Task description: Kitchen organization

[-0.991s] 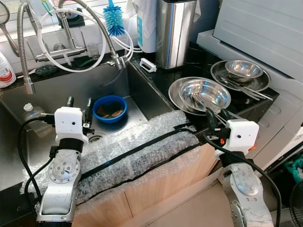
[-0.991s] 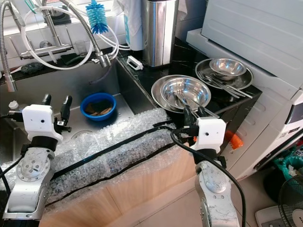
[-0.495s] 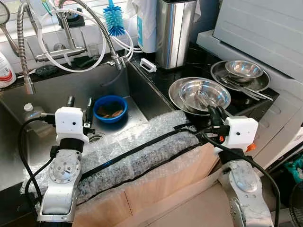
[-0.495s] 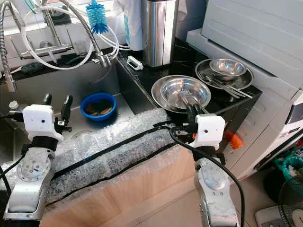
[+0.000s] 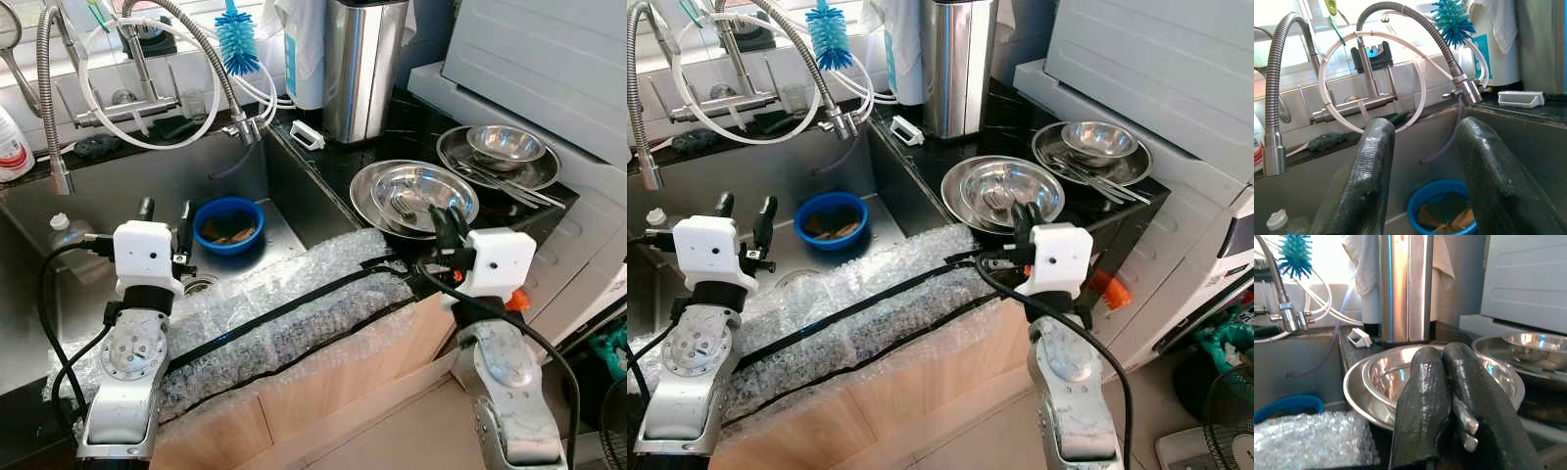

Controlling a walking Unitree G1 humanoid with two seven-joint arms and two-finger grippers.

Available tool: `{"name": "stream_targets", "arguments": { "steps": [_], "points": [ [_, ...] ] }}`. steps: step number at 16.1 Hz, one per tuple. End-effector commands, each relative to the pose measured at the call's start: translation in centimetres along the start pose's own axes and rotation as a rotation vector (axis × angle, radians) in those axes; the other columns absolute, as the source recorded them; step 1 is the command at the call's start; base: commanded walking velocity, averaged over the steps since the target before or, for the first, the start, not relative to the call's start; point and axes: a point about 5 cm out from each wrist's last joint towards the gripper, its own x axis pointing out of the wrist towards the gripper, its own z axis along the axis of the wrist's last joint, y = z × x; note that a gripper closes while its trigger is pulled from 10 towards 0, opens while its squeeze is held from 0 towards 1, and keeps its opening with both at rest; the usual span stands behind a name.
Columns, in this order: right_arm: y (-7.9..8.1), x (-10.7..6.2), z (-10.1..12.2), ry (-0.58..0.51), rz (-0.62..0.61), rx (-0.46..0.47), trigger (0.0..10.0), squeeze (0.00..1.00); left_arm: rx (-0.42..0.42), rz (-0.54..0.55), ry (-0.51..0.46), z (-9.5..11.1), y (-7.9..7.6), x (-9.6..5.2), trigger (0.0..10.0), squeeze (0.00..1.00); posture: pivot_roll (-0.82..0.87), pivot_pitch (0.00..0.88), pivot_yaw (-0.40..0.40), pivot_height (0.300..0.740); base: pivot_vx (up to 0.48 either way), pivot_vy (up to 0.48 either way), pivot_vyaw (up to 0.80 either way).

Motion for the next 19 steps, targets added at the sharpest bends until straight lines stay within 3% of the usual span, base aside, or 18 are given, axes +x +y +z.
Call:
{"name": "stream_targets", "arguments": {
  "steps": [1,5,6,9,16,19],
  "points": [
    [0.1,0.4,1.1,-0.041,0.005,0.004,0.0,0.0,0.0,-0.012,-0.014,0.2,-0.2,0.2,10.0,0.0,-0.04,0.003,0.01,0.74,0.0,0.0,0.0],
    [0.5,1.7,3.8,-0.15,0.019,-0.002,0.0,0.0,-0.011,0.007,-0.041,0.7,-0.1,0.9,10.0,0.0,-0.06,0.027,0.018,0.74,0.0,0.0,0.0],
    [0.6,2.2,4.7,-0.184,0.02,0.0,10.0,0.0,-0.02,0.011,-0.05,1.0,0.0,1.1,10.0,0.0,-0.06,0.041,0.024,0.74,0.0,0.0,0.0],
    [0.8,3.5,6.0,-0.232,0.023,0.062,10.0,0.0,-0.052,0.029,-0.057,1.5,0.3,1.7,10.0,0.0,-0.06,0.044,0.026,0.74,0.0,0.0,0.0],
    [0.9,3.1,3.9,-0.134,0.045,0.264,10.0,0.0,-0.144,0.073,-0.021,0.9,1.3,1.4,10.0,0.0,-0.05,0.0,0.044,0.74,0.0,0.0,0.0],
    [1.5,2.8,2.8,-0.077,0.099,0.406,10.0,0.0,-0.18,0.066,-0.007,0.7,1.2,1.7,10.0,0.0,-0.06,0.0,0.05,0.74,0.0,0.0,0.0]
  ]
}}
